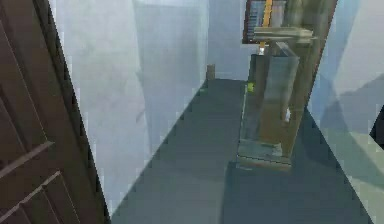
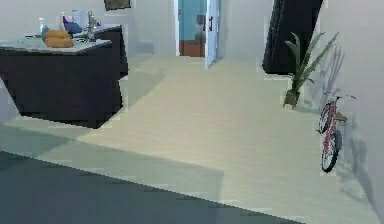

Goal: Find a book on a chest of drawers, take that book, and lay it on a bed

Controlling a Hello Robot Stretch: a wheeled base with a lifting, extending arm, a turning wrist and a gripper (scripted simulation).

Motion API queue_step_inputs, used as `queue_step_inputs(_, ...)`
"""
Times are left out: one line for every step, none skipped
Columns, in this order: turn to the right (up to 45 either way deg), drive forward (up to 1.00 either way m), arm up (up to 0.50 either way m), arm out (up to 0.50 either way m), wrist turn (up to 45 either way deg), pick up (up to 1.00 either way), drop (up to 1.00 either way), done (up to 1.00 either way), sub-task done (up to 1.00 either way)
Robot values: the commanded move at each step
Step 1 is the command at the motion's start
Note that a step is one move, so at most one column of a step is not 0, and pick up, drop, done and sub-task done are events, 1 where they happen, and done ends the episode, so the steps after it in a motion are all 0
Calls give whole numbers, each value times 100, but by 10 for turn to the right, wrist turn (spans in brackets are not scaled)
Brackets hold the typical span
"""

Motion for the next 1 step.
queue_step_inputs(0,100,0,0,0,0,0,0,0)
